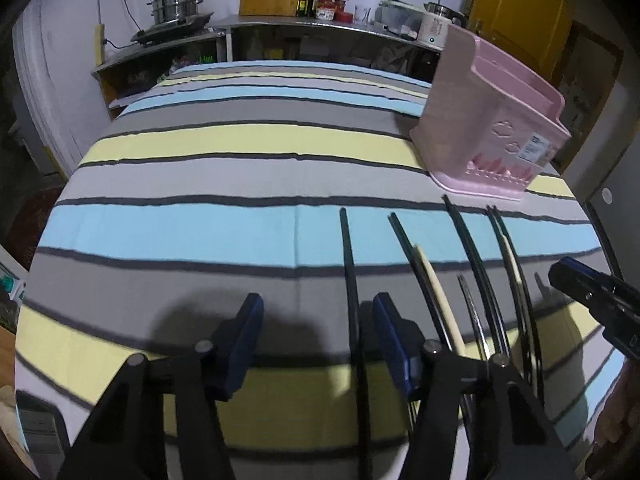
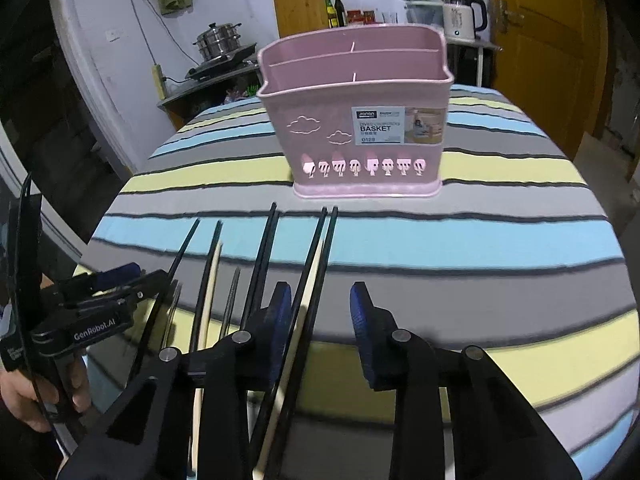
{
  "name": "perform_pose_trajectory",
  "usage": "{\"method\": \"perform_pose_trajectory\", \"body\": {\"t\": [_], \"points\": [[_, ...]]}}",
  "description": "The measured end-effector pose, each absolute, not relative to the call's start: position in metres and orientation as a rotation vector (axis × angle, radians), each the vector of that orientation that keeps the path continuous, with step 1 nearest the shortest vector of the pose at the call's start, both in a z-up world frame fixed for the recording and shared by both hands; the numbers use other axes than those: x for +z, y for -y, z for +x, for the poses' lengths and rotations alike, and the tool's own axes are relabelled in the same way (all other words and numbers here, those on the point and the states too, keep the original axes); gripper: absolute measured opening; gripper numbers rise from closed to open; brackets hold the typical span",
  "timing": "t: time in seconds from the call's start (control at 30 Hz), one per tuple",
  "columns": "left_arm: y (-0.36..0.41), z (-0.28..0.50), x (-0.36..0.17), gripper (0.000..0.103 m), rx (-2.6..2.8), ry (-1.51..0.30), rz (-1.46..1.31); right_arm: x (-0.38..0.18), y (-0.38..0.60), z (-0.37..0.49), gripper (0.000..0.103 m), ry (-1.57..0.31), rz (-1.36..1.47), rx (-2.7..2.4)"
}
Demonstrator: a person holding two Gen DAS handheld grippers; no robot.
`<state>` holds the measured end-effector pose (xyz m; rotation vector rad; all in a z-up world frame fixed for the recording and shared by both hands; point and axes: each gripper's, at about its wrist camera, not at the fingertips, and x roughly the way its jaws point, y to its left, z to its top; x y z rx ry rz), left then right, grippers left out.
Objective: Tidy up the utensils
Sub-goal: 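Grasp a black chopstick with the left tool while the right tool grasps another black chopstick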
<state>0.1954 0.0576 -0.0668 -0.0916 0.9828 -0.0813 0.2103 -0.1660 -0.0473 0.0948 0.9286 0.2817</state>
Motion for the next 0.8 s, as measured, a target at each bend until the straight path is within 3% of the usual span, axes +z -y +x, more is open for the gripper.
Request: {"method": "perform_pose_trajectory", "body": {"t": [0.57, 0.8], "points": [[-0.056, 0.22, -0.07, 0.046, -0.098, -0.98, -0.046, -0.072, 0.158, 0.268, 0.018, -1.013, 0.123, 0.262], [-0.056, 0.223, -0.07, 0.034, -0.089, -0.993, -0.037, -0.076, 0.17, 0.268, 0.01, -1.047, 0.119, 0.226]]}}
